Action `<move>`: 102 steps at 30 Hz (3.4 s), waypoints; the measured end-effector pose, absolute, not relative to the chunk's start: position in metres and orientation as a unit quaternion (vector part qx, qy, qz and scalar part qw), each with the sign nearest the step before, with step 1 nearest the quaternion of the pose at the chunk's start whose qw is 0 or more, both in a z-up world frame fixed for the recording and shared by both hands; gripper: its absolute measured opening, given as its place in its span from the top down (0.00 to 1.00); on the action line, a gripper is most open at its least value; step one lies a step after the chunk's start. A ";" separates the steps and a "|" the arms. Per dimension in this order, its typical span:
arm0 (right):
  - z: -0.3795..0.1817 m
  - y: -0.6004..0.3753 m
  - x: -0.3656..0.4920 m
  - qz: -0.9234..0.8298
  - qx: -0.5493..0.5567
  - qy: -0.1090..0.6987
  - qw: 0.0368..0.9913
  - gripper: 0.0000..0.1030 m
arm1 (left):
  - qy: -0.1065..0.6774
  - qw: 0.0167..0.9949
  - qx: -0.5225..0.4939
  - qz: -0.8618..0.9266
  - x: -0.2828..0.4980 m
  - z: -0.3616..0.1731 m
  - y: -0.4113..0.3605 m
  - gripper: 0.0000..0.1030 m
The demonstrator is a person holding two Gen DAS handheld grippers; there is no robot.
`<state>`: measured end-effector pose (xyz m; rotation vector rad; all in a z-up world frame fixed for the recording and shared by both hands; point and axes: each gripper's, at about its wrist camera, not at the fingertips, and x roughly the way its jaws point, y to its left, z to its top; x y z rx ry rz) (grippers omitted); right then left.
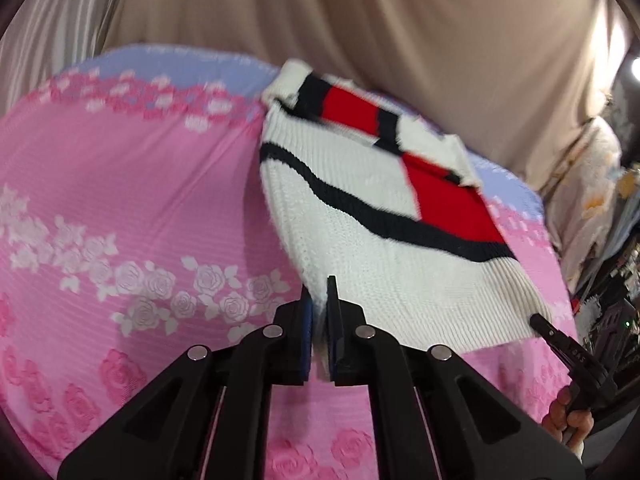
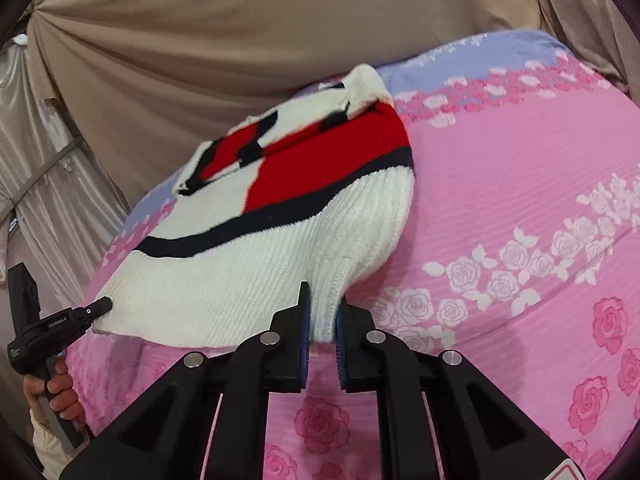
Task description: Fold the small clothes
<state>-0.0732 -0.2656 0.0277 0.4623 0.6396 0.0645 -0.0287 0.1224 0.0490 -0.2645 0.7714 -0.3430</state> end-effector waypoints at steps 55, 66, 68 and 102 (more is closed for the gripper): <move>0.047 -0.301 -0.092 -0.028 0.180 0.302 0.936 0.92 | 0.425 0.896 -0.061 -0.115 -0.009 0.032 0.117 0.93; 0.004 -0.327 -0.090 -0.086 0.209 0.382 0.896 0.86 | 0.456 0.882 -0.069 -0.100 -0.023 0.013 0.137 0.89; 0.025 -0.321 -0.088 -0.094 0.181 0.364 0.909 0.77 | 0.426 0.894 -0.081 -0.116 -0.027 0.038 0.136 0.83; 0.021 -0.331 0.090 -0.088 0.144 0.391 0.905 0.94 | 0.431 0.893 -0.056 -0.117 0.148 0.013 0.070 0.94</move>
